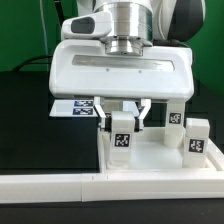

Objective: Assemble square table

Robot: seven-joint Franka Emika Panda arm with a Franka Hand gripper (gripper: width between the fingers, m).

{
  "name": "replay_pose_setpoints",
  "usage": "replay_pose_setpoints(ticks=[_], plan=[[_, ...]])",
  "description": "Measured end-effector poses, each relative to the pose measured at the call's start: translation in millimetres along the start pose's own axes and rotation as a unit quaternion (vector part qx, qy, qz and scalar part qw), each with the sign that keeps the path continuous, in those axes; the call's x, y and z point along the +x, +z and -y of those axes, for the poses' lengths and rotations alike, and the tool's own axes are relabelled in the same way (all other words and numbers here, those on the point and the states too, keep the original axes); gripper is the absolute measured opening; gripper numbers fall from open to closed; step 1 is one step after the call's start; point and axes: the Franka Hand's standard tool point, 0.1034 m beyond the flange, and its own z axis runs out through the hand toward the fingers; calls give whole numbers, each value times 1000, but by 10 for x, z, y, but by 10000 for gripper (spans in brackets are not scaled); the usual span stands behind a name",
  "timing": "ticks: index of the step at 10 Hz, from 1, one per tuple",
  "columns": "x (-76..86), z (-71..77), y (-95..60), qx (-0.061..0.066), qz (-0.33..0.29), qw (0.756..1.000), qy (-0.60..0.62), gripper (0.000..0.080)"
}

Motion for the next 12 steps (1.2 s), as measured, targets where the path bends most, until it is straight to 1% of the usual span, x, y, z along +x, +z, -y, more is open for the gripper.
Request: replay_pose_setpoints(ticks=[3, 5, 6, 7, 8, 9, 11, 12], plan=[[0, -5, 1, -1, -1, 1000, 0, 290], [-1, -6, 2, -1, -1, 1000, 0, 546], [-1, -5, 2, -1, -1, 1000, 0, 620], [-1, -5, 2, -1, -1, 1000, 0, 620], [-1, -5, 2, -1, -1, 1000, 0, 643], [-1, -6, 2, -1, -1, 1000, 0, 649], [-1, -6, 2, -1, -1, 1000, 0, 649], [-20, -5, 11, 2, 8, 1000, 5, 649]])
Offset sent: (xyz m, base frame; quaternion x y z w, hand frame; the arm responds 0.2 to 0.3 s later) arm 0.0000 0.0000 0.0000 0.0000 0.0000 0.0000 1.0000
